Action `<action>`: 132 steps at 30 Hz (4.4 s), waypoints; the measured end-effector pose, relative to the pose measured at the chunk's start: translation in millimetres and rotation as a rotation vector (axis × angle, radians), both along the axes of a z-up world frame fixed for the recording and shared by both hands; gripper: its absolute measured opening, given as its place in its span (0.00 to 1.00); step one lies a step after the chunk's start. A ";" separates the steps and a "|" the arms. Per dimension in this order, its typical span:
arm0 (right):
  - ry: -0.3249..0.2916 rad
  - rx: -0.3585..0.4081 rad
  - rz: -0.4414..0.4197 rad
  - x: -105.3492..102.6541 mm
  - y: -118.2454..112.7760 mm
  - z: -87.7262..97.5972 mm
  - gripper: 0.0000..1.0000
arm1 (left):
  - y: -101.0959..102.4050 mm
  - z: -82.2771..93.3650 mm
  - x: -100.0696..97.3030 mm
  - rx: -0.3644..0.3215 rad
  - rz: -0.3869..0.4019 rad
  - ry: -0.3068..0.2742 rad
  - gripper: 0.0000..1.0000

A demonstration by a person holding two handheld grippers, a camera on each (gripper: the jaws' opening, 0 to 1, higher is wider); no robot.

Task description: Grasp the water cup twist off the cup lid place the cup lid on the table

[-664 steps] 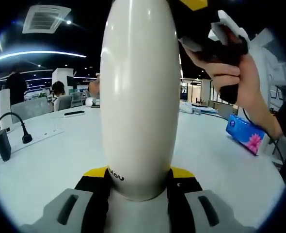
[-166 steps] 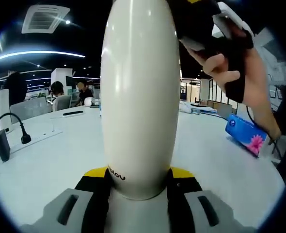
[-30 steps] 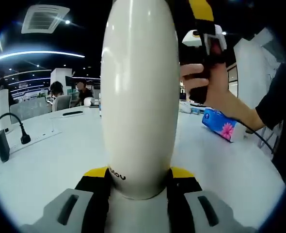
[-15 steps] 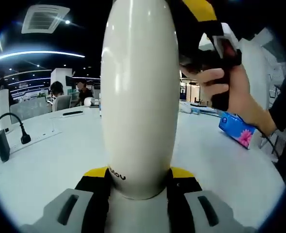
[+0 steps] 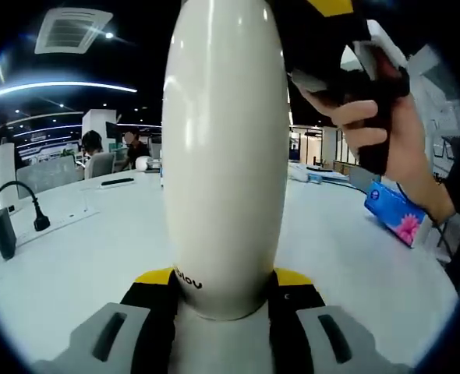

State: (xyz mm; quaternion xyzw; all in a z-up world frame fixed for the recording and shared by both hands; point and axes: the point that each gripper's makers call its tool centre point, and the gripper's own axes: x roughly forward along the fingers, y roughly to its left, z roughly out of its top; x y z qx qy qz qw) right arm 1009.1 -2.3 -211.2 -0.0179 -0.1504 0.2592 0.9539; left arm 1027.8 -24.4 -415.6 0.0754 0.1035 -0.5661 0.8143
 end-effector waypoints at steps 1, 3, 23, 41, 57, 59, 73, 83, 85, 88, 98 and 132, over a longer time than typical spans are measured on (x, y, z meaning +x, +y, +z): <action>0.000 -0.005 -0.008 1.4 0.5 -0.1 0.62 | 0.1 0.0 0.0 0.000 0.000 0.000 0.47; 0.002 -0.009 -0.019 4.2 0.0 -1.2 0.62 | -0.1 0.0 -0.3 0.000 0.001 0.000 0.47; -0.033 -0.015 0.004 12.9 4.7 8.3 0.51 | -0.9 0.1 -0.6 0.000 -0.001 0.000 0.47; -0.020 0.011 0.113 17.5 3.2 6.2 0.45 | -0.2 0.7 0.3 0.000 -0.001 0.000 0.47; -0.033 0.043 0.327 13.3 12.5 7.0 0.45 | -0.4 0.2 0.6 0.001 0.000 0.001 0.47; -0.033 0.051 0.369 13.8 13.1 6.9 0.45 | -0.3 0.2 0.7 0.001 0.000 0.000 0.47; -0.019 0.097 0.642 13.7 13.8 7.7 0.45 | -0.8 0.0 0.9 0.001 0.002 0.000 0.47; 0.031 0.180 0.852 10.0 17.2 6.1 0.45 | -1.4 0.0 0.4 -0.001 -0.002 -0.001 0.47; 0.057 0.195 0.896 8.8 18.5 5.0 0.45 | -1.6 0.0 0.4 -0.001 -0.002 -0.001 0.47; 0.079 0.230 0.940 11.3 17.3 5.1 0.45 | -2.0 -0.1 1.3 -0.001 -0.002 -0.001 0.47; 0.138 0.296 1.030 18.2 10.0 5.5 0.45 | -2.4 -0.3 5.4 -0.002 0.000 -0.001 0.47; 0.053 0.166 0.724 0.7 9.9 2.7 0.57 | -1.8 -1.1 7.5 -0.002 -0.008 0.001 0.47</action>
